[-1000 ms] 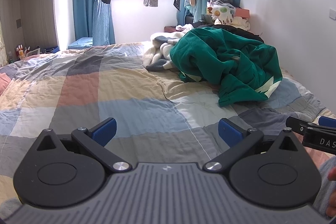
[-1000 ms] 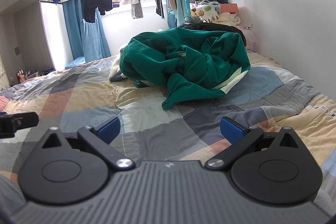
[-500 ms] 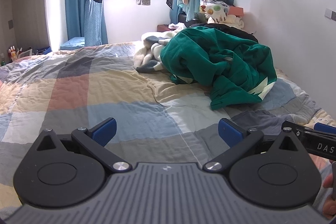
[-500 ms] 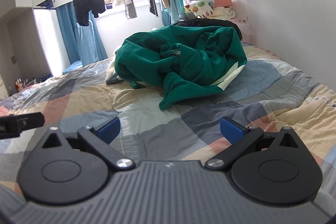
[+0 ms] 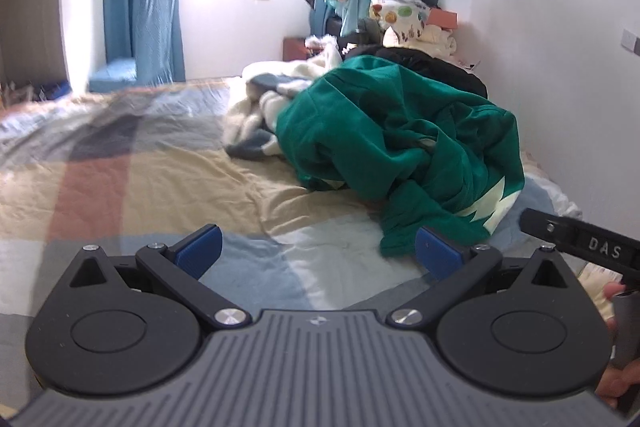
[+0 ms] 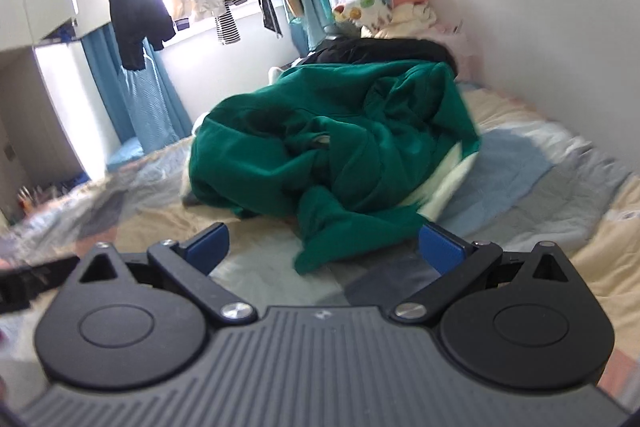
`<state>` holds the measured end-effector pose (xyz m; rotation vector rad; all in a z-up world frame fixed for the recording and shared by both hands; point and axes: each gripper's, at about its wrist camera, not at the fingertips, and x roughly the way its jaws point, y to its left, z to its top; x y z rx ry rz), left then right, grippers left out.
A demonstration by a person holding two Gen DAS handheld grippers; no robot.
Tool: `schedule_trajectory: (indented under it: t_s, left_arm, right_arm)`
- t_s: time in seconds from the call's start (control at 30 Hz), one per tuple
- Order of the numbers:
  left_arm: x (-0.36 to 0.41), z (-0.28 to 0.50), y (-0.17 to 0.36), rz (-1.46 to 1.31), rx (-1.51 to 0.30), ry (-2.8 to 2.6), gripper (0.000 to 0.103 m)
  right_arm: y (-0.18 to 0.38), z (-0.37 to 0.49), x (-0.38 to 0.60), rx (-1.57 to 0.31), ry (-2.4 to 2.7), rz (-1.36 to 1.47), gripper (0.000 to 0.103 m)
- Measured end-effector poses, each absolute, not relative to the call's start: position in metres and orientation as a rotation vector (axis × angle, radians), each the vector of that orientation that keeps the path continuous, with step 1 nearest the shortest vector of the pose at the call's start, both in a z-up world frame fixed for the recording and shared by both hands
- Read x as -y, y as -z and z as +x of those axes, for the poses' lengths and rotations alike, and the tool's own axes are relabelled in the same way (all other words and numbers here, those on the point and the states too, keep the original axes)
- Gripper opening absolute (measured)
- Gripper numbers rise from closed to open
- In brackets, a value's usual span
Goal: Fold large clothes
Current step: 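Move both grippers to the green hoodie and close on its fabric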
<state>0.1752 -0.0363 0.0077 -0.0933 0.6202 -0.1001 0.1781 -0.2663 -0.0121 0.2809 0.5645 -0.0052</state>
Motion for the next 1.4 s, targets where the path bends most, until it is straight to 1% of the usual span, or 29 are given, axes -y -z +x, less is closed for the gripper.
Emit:
schedule_trajectory:
  t_s: [0.13, 0.33, 0.37, 0.4, 0.47, 0.57, 0.7, 1.0, 1.03, 1.17, 1.2, 1.23, 1.27, 1.3, 1.33, 1.37, 1.4]
  left_arm:
    - [0.047, 0.219, 0.002, -0.094, -0.634, 0.104, 0.103]
    - [0.060, 0.280, 0.026, -0.130, -0.632, 0.142, 0.103]
    - [0.060, 0.290, 0.032, -0.146, -0.631, 0.151, 0.103]
    - [0.060, 0.301, 0.037, -0.165, -0.631, 0.163, 0.103]
    - [0.062, 0.325, 0.050, -0.194, -0.631, 0.173, 0.103]
    - [0.063, 0.359, 0.069, -0.252, -0.625, 0.201, 0.103]
    - [0.068, 0.401, 0.094, -0.327, -0.611, 0.245, 0.103]
    - [0.081, 0.471, 0.142, -0.418, -0.614, 0.317, 0.103]
    - [0.081, 0.478, 0.145, -0.421, -0.616, 0.319, 0.101]
    - [0.080, 0.497, 0.153, -0.446, -0.618, 0.324, 0.091]
    - [0.080, 0.500, 0.154, -0.450, -0.614, 0.322, 0.084]
    - [0.079, 0.502, 0.154, -0.448, -0.609, 0.316, 0.075]
    - [0.079, 0.505, 0.155, -0.440, -0.607, 0.309, 0.069]
    - [0.079, 0.506, 0.153, -0.426, -0.613, 0.302, 0.055]
    - [0.079, 0.506, 0.151, -0.412, -0.619, 0.295, 0.046]
    - [0.076, 0.506, 0.149, -0.411, -0.620, 0.296, 0.042]
    - [0.071, 0.505, 0.147, -0.424, -0.622, 0.303, 0.032]
  right_arm:
    - [0.021, 0.224, 0.269, -0.597, 0.021, 0.303, 0.103]
    - [0.053, 0.278, 0.291, -0.625, 0.052, 0.404, 0.102]
    - [0.059, 0.285, 0.294, -0.627, 0.048, 0.423, 0.099]
    - [0.065, 0.292, 0.296, -0.630, 0.046, 0.442, 0.097]
    - [0.077, 0.306, 0.298, -0.639, 0.043, 0.463, 0.096]
    - [0.096, 0.333, 0.297, -0.659, 0.048, 0.455, 0.092]
    - [0.122, 0.362, 0.295, -0.661, 0.059, 0.438, 0.088]
    - [0.167, 0.400, 0.299, -0.646, 0.112, 0.394, 0.088]
    - [0.169, 0.403, 0.298, -0.644, 0.112, 0.393, 0.088]
    - [0.177, 0.409, 0.294, -0.626, 0.135, 0.361, 0.089]
    - [0.179, 0.409, 0.292, -0.618, 0.141, 0.355, 0.089]
    - [0.180, 0.409, 0.290, -0.611, 0.147, 0.347, 0.089]
    - [0.180, 0.409, 0.288, -0.607, 0.151, 0.339, 0.089]
    - [0.179, 0.408, 0.286, -0.605, 0.154, 0.334, 0.088]
    - [0.178, 0.407, 0.286, -0.601, 0.159, 0.336, 0.088]
    - [0.179, 0.405, 0.285, -0.597, 0.162, 0.336, 0.083]
    - [0.177, 0.403, 0.283, -0.598, 0.165, 0.326, 0.079]
